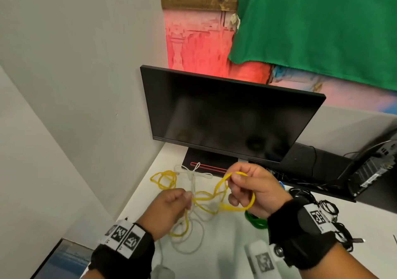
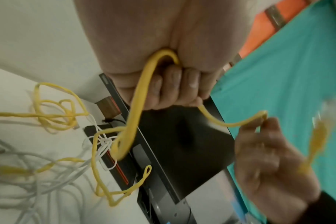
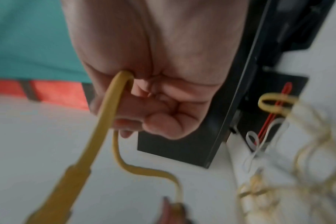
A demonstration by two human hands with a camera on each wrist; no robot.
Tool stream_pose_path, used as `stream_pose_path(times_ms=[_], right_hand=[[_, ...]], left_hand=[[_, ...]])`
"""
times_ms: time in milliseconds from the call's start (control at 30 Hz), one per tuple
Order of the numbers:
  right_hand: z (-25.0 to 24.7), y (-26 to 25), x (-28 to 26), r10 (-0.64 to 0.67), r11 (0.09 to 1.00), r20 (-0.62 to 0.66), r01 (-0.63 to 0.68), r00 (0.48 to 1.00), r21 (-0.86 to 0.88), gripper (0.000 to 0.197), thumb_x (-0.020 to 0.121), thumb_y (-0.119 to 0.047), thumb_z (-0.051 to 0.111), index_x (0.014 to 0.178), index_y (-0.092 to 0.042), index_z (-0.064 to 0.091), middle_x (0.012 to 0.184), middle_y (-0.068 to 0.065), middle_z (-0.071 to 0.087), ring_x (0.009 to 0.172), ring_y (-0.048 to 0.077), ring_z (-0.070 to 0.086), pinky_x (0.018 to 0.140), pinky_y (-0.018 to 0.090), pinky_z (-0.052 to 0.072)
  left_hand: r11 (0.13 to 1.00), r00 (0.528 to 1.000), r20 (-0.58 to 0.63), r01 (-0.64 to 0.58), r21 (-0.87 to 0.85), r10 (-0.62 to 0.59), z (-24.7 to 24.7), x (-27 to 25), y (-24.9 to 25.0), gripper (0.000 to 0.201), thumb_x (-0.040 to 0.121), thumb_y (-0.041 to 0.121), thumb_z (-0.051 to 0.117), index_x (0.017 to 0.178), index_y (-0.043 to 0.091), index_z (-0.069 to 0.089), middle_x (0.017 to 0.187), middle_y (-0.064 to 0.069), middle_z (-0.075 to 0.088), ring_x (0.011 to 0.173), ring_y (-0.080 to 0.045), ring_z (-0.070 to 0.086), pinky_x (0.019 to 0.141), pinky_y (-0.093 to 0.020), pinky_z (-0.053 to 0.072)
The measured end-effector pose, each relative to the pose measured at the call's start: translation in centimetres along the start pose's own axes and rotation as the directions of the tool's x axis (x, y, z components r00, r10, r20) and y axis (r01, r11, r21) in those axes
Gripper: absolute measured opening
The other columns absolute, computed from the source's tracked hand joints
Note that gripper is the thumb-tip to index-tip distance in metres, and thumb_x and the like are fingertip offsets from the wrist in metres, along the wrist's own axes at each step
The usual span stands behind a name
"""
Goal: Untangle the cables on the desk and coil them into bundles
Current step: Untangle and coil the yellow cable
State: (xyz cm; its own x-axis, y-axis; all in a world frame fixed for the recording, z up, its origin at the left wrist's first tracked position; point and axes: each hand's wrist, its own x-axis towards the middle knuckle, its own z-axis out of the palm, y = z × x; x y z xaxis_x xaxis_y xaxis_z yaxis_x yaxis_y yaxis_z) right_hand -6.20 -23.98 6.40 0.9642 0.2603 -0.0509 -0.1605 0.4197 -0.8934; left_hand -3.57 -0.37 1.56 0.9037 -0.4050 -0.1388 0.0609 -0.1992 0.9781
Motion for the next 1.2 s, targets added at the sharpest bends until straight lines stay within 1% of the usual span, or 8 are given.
stream_pose_path(times_ms=[167,400,533,633,700,867,1000,1200], right_hand=[[-0.2,1.0,0.1,0.006,0.668,-0.246,-0.187,0.969,-0.72,0.021,0.08,-0.041,0.08,0.065,-0.031,0.068,0.053,-0.006,0.058,0.042,0.006,0.049,0.044,0.019,0.041],[4.1,3.2,1.1,-0.045,0.195,-0.07,-0.06,0.996,-0.979,0.051,0.061,-0.072,0.067,0.088,-0.034,0.047,0.065,-0.018,0.054,0.061,0.002,0.05,0.054,0.024,0.036],[5.2,2.6,2.0,-0.17,0.021,-0.062,-0.059,0.984,-0.998,0.052,0.063,-0.068,0.069,0.087,-0.034,0.038,0.067,-0.015,0.049,0.061,0.003,0.049,0.05,0.024,0.03],[5.4,2.7,2.5,-0.16,-0.091,-0.009,-0.024,0.987,-0.996,0.042,0.071,-0.059,0.064,0.065,-0.022,0.044,0.069,-0.007,0.05,0.067,0.017,0.051,0.05,0.026,0.031],[5.6,3.1,2.9,-0.141,0.003,-0.01,-0.009,0.99,-1.0,0.043,0.068,-0.058,0.065,0.065,-0.018,0.05,0.07,-0.004,0.054,0.068,0.017,0.053,0.053,0.03,0.039],[3.8,3.0,2.8,-0.126,0.552,-0.081,0.002,0.989,-0.834,0.025,0.077,-0.043,0.079,0.083,-0.024,0.064,0.081,-0.005,0.065,0.065,0.006,0.061,0.06,0.02,0.045],[3.5,3.3,1.9,-0.061,0.63,-0.099,-0.039,0.993,-0.776,0.022,0.079,-0.053,0.068,0.078,-0.03,0.07,0.075,-0.007,0.07,0.057,0.015,0.067,0.061,0.024,0.049],[5.8,4.3,1.9,-0.009,0.662,-0.109,-0.076,0.994,-0.746,0.026,0.074,-0.05,0.074,0.07,-0.025,0.068,0.066,-0.001,0.07,0.048,0.013,0.061,0.05,0.026,0.049]], left_hand=[[0.941,0.962,-0.257,0.001,-0.338,-0.093,-1.5,1.1,0.7,0.027,0.098,0.019,0.05,0.075,0.005,0.052,0.05,-0.003,0.037,0.04,-0.014,0.03,0.04,-0.02,0.026],[0.997,0.996,-0.065,-0.068,-0.023,0.067,0.5,0.5,1.8,0.029,0.099,0.015,0.051,0.077,0.014,0.069,0.057,0.004,0.057,0.046,-0.009,0.044,0.045,-0.019,0.036],[0.989,0.985,0.096,-0.148,0.033,0.144,0.1,-0.1,2.7,0.045,0.094,0.045,0.051,0.086,0.005,0.07,0.065,-0.001,0.063,0.065,-0.004,0.055,0.065,-0.017,0.042],[0.952,0.973,0.099,-0.223,0.211,0.206,-0.2,-0.4,3.0,0.018,0.083,0.044,0.059,0.073,0.035,0.07,0.074,0.006,0.062,0.07,-0.003,0.055,0.069,-0.017,0.042],[0.96,0.976,0.073,-0.217,0.175,0.207,0.0,-0.3,3.1,0.029,0.091,0.023,0.061,0.068,0.037,0.07,0.069,0.011,0.062,0.066,0.0,0.055,0.066,-0.014,0.041],[0.962,0.978,-0.204,-0.087,-0.259,0.034,-1.0,0.2,3.1,0.037,0.098,0.013,0.051,0.064,0.015,0.066,0.052,-0.003,0.046,0.051,-0.017,0.051,0.059,-0.03,0.04],[0.917,0.962,-0.271,-0.087,-0.39,-0.023,-2.2,0.1,3.1,0.039,0.098,0.017,0.05,0.062,0.017,0.066,0.05,-0.001,0.039,0.047,-0.018,0.044,0.052,-0.027,0.035],[0.991,0.952,-0.294,-0.108,-0.08,0.08,-0.8,0.3,3.4,0.027,0.083,0.043,0.048,0.064,0.026,0.058,0.056,-0.003,0.051,0.058,-0.02,0.047,0.063,-0.038,0.04]])
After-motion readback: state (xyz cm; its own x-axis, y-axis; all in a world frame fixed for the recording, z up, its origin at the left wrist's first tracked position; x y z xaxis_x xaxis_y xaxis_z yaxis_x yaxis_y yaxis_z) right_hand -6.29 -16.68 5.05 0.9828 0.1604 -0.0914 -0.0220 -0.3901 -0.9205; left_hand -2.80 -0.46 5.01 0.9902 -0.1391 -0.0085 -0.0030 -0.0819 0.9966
